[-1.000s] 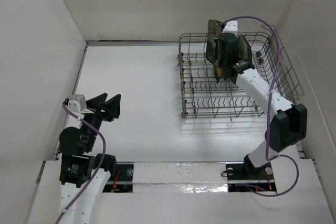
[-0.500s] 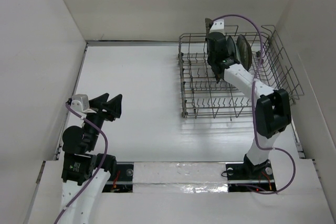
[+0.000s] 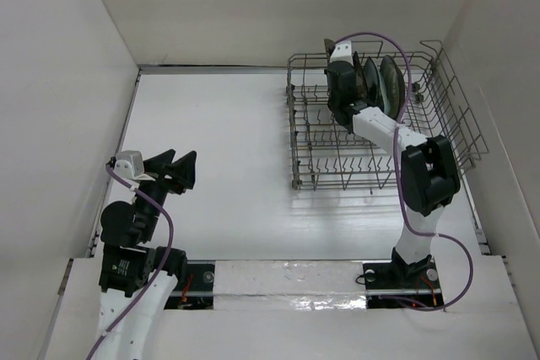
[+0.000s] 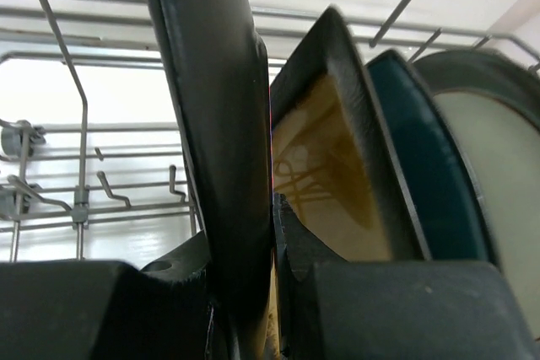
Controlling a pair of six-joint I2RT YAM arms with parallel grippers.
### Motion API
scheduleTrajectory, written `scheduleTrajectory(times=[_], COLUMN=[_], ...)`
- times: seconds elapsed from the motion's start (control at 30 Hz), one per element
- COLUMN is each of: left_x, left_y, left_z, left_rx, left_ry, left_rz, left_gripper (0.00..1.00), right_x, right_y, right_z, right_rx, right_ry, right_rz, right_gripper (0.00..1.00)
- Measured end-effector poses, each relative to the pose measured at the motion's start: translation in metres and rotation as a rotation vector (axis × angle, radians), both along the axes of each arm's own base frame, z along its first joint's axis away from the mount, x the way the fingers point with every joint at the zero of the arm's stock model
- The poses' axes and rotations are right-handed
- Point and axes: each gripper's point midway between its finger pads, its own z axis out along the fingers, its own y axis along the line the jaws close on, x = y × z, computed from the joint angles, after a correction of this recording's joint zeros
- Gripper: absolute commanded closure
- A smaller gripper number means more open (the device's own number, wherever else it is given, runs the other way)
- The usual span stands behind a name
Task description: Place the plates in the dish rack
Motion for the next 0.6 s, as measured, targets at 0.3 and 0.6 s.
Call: scheduleTrajectory(times=[0.3,0.6], left_x=[0.0,0.0], left_y=[0.0,0.0], left_z=[0.0,0.0], left_rx=[0.0,0.002], left_ry=[0.0,-0.001], left_rz=[0.0,0.001], left_gripper=[0.44,0.44], right_x=[-0.005,-0.011], right_y=[-0.001,-0.001], right_z=[-0.026,-0.037], right_rx=[0.013,0.076], right_ry=[0.012,-0.037], right_rz=[-0.007,-0.048], right_gripper=[1.0,0.78])
